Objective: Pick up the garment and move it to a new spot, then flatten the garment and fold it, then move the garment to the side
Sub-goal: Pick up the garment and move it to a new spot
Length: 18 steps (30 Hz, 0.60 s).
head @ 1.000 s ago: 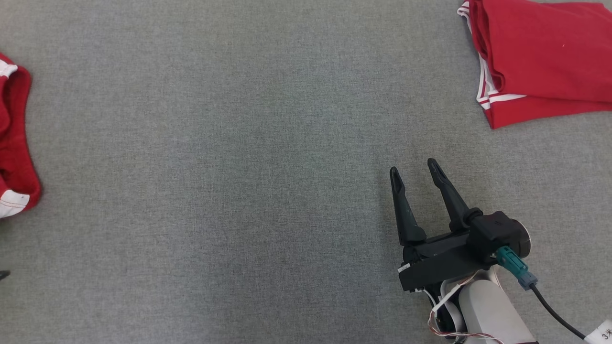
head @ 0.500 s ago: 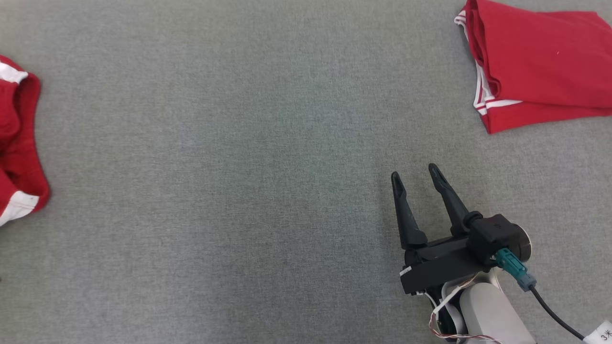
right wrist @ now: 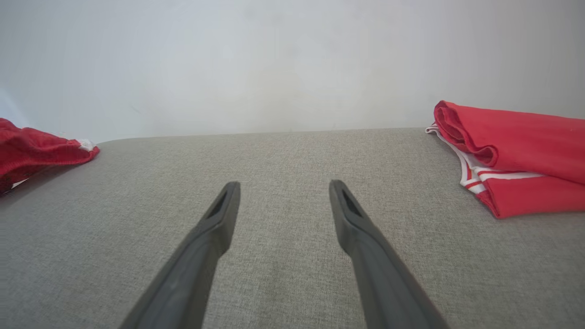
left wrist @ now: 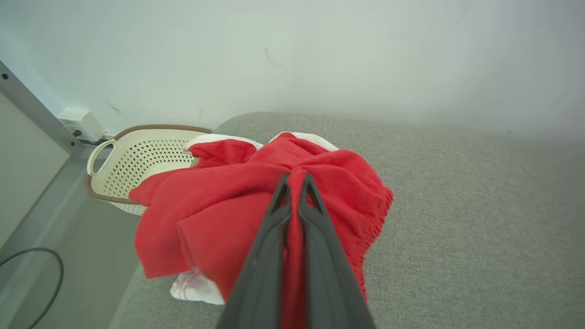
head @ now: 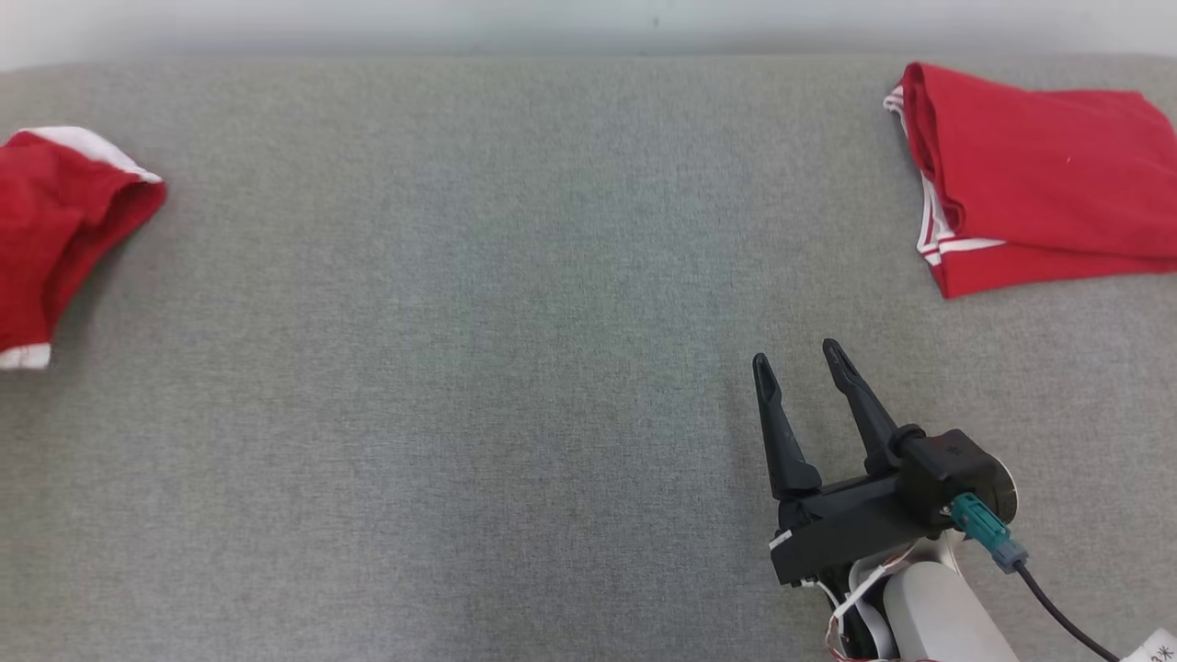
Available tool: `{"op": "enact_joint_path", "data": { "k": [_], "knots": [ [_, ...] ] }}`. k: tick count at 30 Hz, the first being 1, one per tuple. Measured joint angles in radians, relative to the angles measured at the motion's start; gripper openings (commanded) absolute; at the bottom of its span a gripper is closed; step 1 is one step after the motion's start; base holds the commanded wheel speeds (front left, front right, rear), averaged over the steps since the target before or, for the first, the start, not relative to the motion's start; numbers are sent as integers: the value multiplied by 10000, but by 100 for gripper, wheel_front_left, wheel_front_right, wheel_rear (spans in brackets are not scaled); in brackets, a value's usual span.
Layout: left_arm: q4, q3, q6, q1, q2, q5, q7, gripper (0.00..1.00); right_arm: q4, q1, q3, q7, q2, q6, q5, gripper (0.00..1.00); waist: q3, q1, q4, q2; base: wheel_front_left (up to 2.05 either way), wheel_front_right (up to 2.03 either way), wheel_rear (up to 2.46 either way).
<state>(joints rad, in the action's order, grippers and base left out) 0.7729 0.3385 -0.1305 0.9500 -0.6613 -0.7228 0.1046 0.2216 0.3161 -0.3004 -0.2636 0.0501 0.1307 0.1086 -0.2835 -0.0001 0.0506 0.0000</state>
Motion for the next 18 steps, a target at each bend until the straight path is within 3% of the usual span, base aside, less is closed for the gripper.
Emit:
{"op": "enact_joint_path", "data": {
  "k": [11, 18],
  "knots": [
    [-2740, 1103, 6, 661, -157, -104, -174, 0, -109, -219, 142, 0, 0, 0, 265, 100, 543, 0, 158, 0, 0, 0, 0],
    [-4963, 1442, 644, 408, 612, -6, -10, 0, -238, -330, 257, 0, 2, 0, 408, 100, 579, 0, 766, 0, 0, 0, 0]
  ]
}}
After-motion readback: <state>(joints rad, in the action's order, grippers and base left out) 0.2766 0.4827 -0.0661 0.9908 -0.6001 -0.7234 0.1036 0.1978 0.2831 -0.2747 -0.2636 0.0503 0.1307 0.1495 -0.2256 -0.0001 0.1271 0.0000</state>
